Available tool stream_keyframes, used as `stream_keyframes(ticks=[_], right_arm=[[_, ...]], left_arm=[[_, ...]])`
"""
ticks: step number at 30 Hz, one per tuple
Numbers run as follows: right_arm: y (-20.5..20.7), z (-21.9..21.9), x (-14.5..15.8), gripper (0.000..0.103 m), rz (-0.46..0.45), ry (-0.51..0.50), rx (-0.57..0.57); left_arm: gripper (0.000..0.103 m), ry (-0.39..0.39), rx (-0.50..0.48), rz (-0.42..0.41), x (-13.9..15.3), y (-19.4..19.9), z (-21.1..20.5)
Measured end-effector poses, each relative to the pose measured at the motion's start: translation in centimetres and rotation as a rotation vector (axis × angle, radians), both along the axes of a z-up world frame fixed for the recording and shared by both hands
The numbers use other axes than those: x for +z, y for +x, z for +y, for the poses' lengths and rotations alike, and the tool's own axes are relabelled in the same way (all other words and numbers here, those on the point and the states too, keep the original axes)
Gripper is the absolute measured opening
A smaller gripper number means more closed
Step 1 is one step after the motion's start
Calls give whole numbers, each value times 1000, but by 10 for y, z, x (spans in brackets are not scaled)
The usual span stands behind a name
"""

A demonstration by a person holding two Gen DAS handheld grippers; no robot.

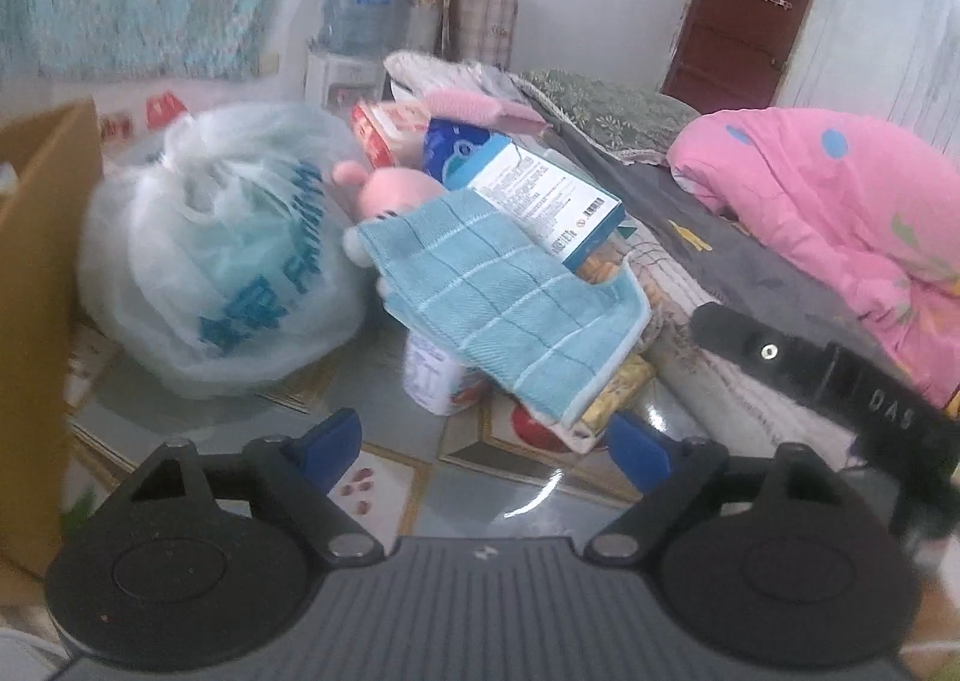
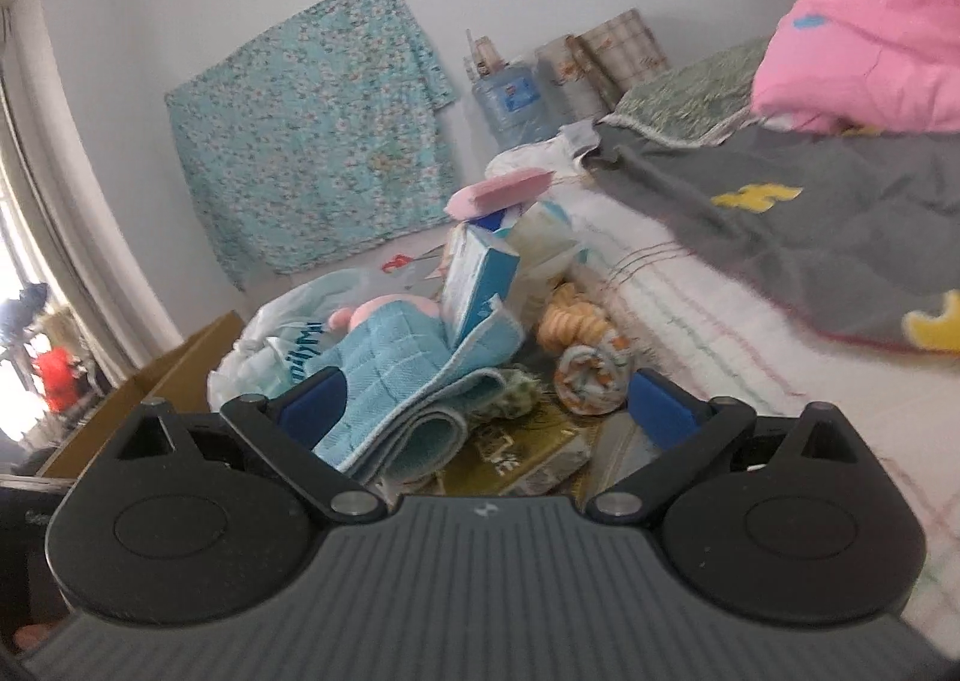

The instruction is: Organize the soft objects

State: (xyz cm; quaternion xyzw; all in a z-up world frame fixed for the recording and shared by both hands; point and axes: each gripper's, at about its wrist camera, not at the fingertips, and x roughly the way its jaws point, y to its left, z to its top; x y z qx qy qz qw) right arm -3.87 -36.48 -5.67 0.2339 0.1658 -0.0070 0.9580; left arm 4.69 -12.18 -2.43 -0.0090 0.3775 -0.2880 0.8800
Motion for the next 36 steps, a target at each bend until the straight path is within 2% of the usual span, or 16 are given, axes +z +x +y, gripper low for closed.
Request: stream_keyframes(ticks=[1,3,6,8,12,15,20,21,23,25,29,33,36], right_arm=[[3,-1,-1,92,-3,10,5],[10,-5,-4,81,-11,39,18],[18,-9,-8,67,-9,61,28],[23,-10,-11,64,-2,68,34],[27,-13,-17,64,8,91,40],[27,-16,-20,64,11,105,35],[25,-19,-23,65,5,111,34],[25,-19,-23,65,2,110,35],[23,-19,-23,65,-1,108,33],[23,-19,-23,65,-4,110,32],[21,-17,-19,65,-14,107,37],[22,-12,-5,65,-56,83,54],[23,-8,7,64,-82,59,64]], left_arm=[[85,-18,-3,24,-2,5,-1],[81,-68,-12,77,-5,14,0],[76,-191,15,164,-12,29,6],[76,-259,36,211,-16,38,9],[75,-257,53,282,-24,53,2],[68,-264,56,311,-30,59,-5],[47,-286,65,304,-32,64,-10],[39,-293,65,300,-32,64,-11],[36,-295,62,298,-31,63,-11],[24,-291,62,286,-32,62,-12],[20,-272,58,250,-30,59,-14],[15,-248,54,220,-29,54,-13],[14,-240,54,209,-28,51,-10]])
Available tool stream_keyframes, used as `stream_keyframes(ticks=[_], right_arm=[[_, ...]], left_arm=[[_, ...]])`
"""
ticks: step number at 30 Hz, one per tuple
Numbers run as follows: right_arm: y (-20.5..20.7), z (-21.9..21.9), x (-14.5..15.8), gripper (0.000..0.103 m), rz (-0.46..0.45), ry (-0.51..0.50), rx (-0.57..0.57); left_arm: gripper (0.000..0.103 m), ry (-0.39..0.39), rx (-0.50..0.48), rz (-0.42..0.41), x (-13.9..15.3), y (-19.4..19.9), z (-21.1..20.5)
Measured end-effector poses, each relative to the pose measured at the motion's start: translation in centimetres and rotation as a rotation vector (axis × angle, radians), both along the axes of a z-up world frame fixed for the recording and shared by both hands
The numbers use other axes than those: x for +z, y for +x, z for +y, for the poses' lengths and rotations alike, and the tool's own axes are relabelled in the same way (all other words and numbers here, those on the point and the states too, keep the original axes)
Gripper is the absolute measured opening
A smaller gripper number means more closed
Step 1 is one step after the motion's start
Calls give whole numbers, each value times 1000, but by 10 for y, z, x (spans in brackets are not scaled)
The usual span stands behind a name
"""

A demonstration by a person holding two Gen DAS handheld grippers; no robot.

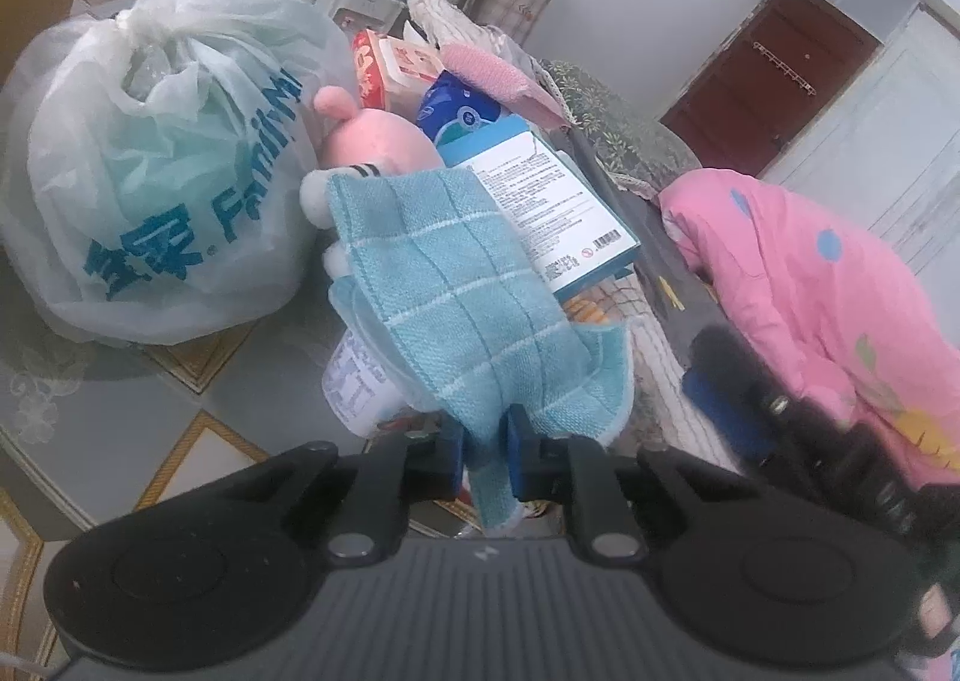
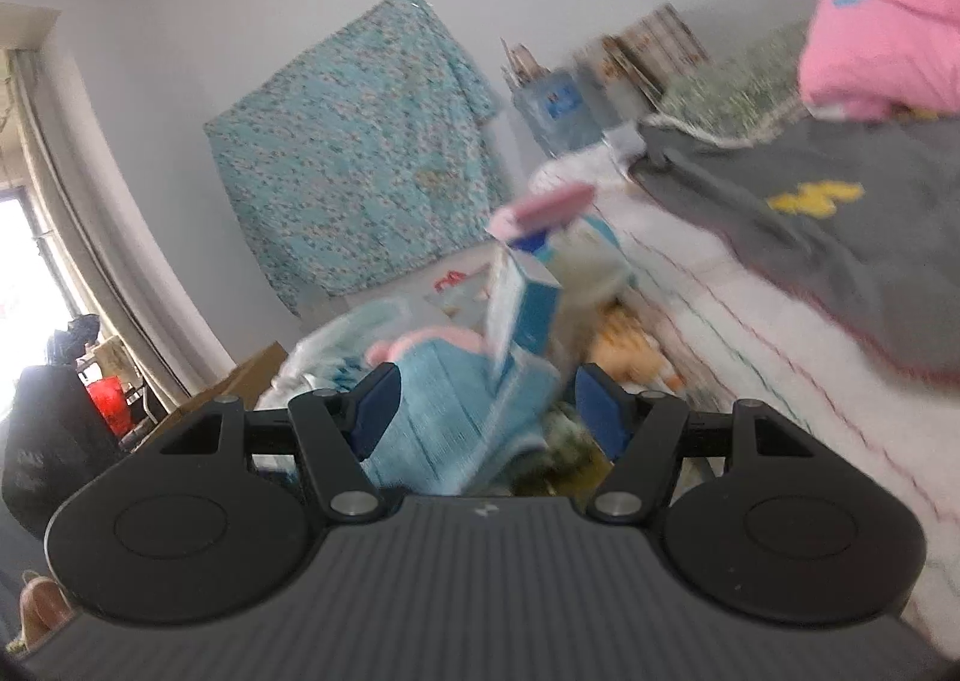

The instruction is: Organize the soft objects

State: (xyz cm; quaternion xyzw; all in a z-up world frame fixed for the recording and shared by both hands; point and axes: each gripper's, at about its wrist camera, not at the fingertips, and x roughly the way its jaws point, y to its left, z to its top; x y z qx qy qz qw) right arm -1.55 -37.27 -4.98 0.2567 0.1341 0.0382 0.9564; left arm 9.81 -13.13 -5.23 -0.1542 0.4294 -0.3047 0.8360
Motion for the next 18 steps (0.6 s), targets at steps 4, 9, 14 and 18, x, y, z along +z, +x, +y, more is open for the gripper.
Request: stream_keyframes(ticks=[4,9,14,18], right_arm=[[7,5,13,64,11,-21,7],[22,3,27,64,39,-23,-2],[41,0,34,60,66,-44,-44],[64,-7,28,54,105,-42,-74]], left_arm=[[18,25,-3,-6,3,-2,4],[37,44,-2,-49,15,-7,17],[41,58,27,-150,35,-8,28],[41,58,9,-194,47,-1,22]])
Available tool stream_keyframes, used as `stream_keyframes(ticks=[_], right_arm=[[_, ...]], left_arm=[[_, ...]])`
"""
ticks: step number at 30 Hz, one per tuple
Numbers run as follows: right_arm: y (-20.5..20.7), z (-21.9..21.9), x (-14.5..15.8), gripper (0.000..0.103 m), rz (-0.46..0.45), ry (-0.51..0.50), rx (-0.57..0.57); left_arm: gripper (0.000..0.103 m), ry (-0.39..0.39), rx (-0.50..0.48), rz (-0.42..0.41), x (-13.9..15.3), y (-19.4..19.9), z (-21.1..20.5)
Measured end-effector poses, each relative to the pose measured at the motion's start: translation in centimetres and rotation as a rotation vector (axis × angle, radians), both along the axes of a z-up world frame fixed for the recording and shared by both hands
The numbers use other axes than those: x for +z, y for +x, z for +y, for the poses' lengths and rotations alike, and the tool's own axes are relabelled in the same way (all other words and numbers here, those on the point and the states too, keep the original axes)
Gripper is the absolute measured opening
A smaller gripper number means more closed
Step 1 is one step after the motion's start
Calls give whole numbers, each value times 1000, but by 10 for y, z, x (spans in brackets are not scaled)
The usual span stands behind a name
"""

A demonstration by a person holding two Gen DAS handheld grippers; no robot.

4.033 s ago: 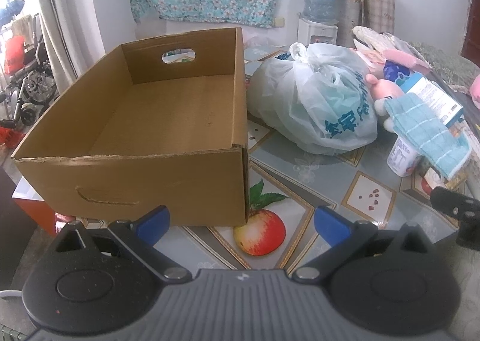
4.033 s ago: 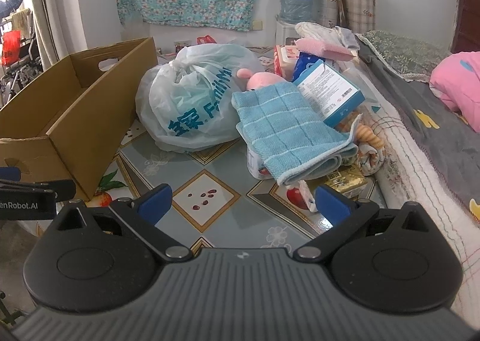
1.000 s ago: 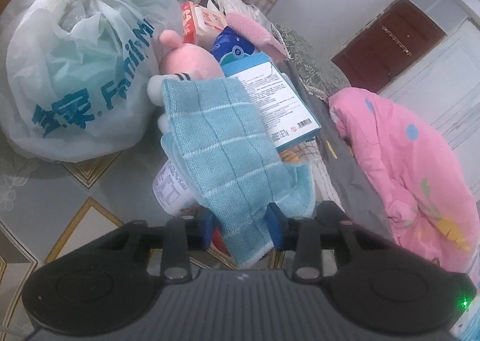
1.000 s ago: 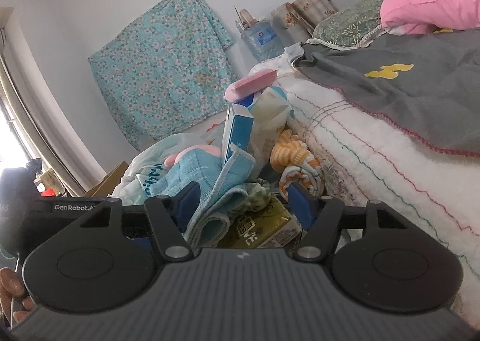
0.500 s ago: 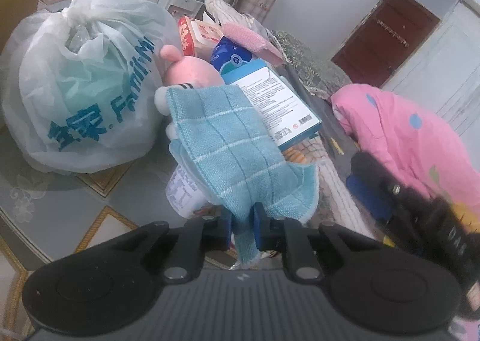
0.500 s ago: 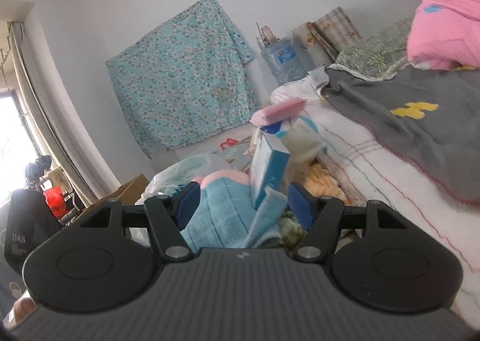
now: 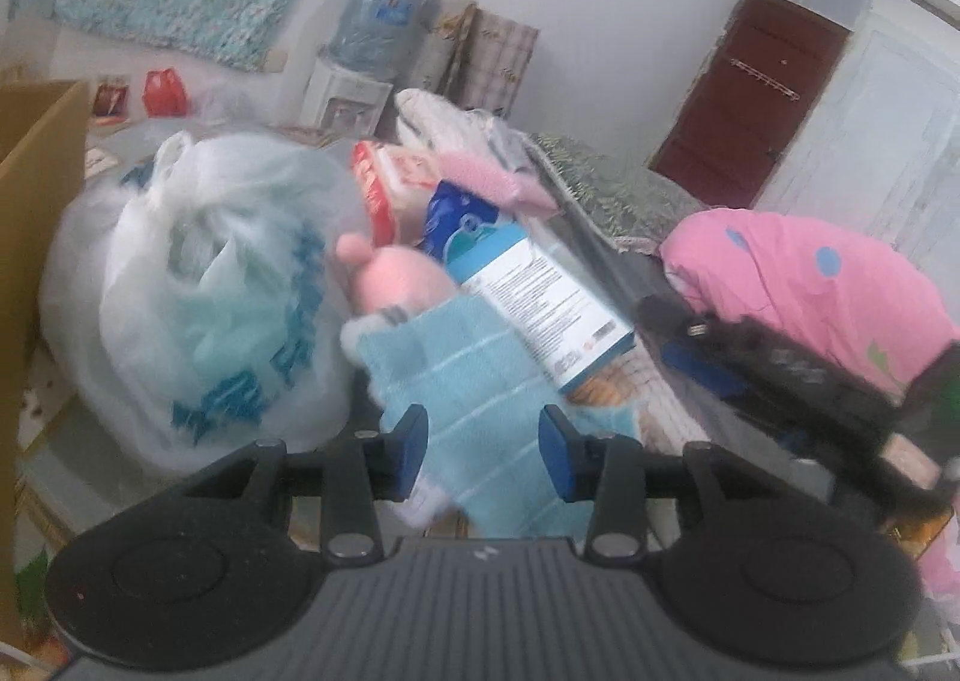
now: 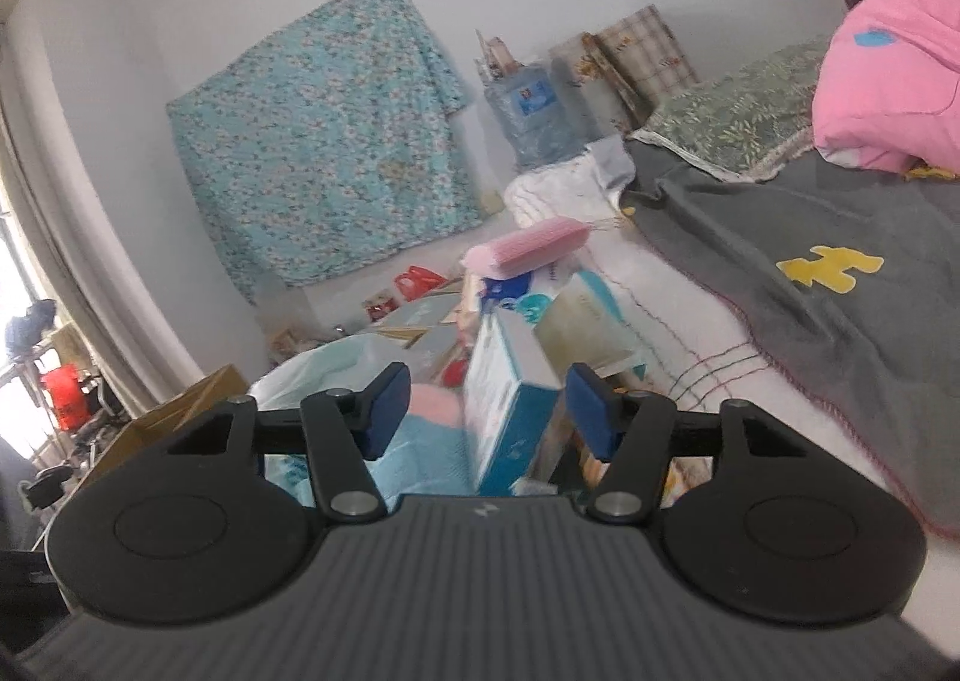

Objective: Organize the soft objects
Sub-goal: 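Grasp the blue-and-white bandage box with the right tool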

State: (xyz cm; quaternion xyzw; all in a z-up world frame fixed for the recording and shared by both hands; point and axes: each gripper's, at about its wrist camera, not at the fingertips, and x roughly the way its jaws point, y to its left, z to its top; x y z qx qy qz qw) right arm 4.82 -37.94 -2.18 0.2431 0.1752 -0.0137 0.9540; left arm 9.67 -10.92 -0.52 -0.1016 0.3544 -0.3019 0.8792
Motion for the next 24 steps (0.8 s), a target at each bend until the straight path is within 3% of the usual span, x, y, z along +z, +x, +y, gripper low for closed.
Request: stream_keyframes(ticks=[5,7,9,11,18,24], right_arm=[[23,-11,-18,46,72,59,-11],[29,-14,-23,39,79,90,12],[33,-15,-23,23,67,120,51],[33,-13,-20,20,47,116,77],[17,18,23,19,-42,-155,173],[-13,49,41,19,-41,-402,265]], left_arm=[[40,19,-39,1,-1,8,-16],[40,43,-49,28,-6,14,-21],[39,58,-55,50,-12,19,-24],[39,58,-62,61,-14,22,-23],[40,3,-66,83,-12,25,-9],[45,-89,-62,106,-3,22,11]])
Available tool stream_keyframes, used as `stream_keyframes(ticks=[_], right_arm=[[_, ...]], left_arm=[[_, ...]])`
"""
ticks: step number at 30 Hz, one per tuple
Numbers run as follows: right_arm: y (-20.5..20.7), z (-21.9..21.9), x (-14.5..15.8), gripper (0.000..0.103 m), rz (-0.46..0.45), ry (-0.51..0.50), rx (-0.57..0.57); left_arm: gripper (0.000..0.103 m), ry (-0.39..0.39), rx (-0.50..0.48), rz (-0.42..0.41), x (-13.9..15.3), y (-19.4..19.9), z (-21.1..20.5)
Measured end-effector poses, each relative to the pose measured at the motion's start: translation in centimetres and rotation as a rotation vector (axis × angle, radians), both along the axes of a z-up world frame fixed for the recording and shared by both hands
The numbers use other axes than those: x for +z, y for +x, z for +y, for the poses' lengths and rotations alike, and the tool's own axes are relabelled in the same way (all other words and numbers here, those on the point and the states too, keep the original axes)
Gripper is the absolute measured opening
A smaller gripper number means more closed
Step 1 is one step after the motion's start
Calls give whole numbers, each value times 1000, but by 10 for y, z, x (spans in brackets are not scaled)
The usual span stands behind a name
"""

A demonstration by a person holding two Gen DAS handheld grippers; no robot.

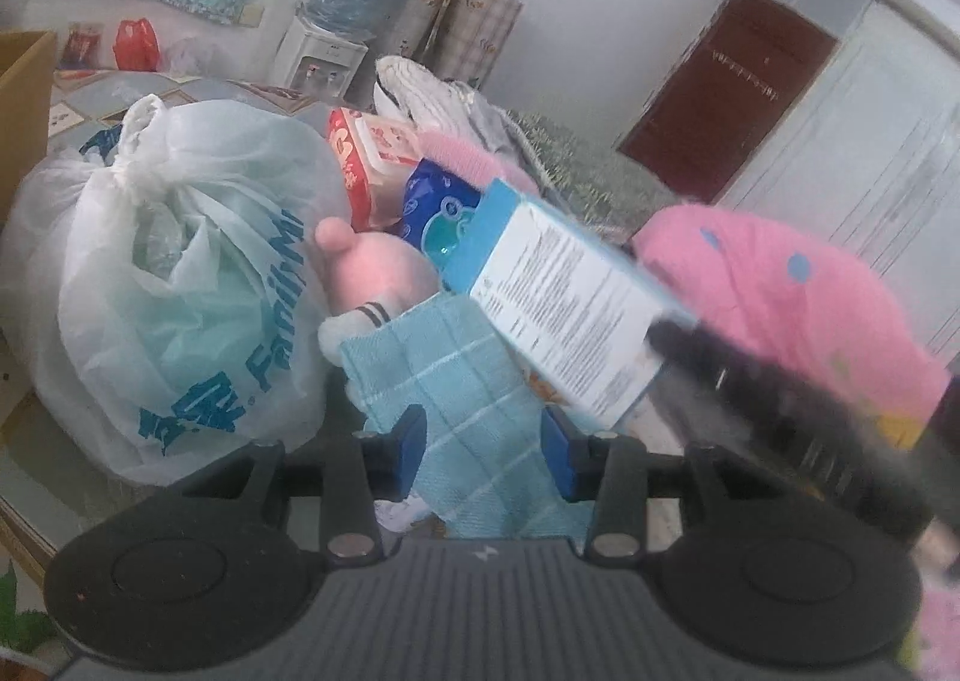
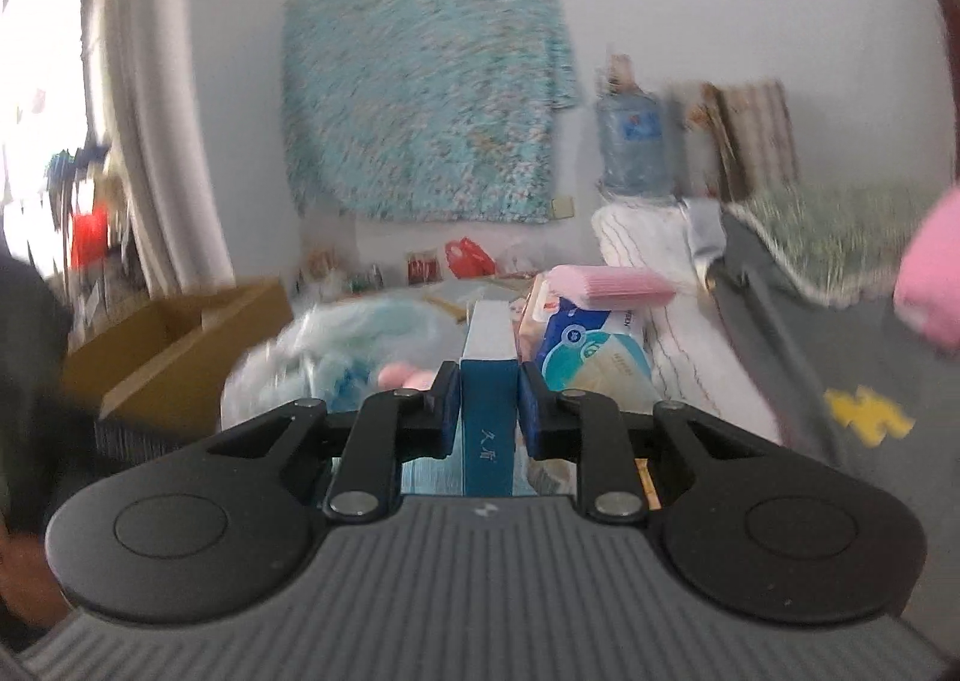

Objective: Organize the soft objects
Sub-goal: 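Grasp the blue-and-white bandage box with the right tool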

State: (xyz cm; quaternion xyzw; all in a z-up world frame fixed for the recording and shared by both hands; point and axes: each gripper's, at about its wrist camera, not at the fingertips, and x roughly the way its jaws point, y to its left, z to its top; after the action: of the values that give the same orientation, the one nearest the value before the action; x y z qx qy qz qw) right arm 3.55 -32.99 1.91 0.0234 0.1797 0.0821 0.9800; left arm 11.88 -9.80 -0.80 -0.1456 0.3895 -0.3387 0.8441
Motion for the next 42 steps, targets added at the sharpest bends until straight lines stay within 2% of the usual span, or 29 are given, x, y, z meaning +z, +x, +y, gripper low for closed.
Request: stream_keyframes(ticks=[2,4,5,11,17,21,23,25,26,30,35,39,42], right_arm=[[-8,9,-2,20,21,-34,41],[-15,16,-7,21,41,-38,83],[-19,20,-9,22,48,-31,106],[-30,33,-16,27,26,-20,174],[-27,39,-19,31,20,37,252],[-21,39,-27,43,58,92,279],[-21,37,-30,45,83,126,294],[-23,31,-29,45,97,163,306],[-23,26,-29,45,103,183,308],[-20,4,-28,45,119,286,285],[-4,-23,-32,46,151,486,207],[16,-25,-34,45,184,539,160],[35,-17,-39,43,232,532,139]], left_arm=[[48,-34,11,12,3,-1,7],[57,-61,29,21,6,-3,13],[59,-71,34,20,7,-5,15],[62,-108,42,41,11,-5,20],[64,-133,49,68,12,1,22],[61,-86,60,62,7,3,17],[52,-51,78,74,1,5,13],[37,-20,93,76,-3,9,12],[34,-11,98,81,-5,10,12],[34,-5,95,81,-8,12,13],[38,28,96,84,-8,13,12],[43,38,89,87,-10,13,10],[47,60,78,77,-10,13,4]])
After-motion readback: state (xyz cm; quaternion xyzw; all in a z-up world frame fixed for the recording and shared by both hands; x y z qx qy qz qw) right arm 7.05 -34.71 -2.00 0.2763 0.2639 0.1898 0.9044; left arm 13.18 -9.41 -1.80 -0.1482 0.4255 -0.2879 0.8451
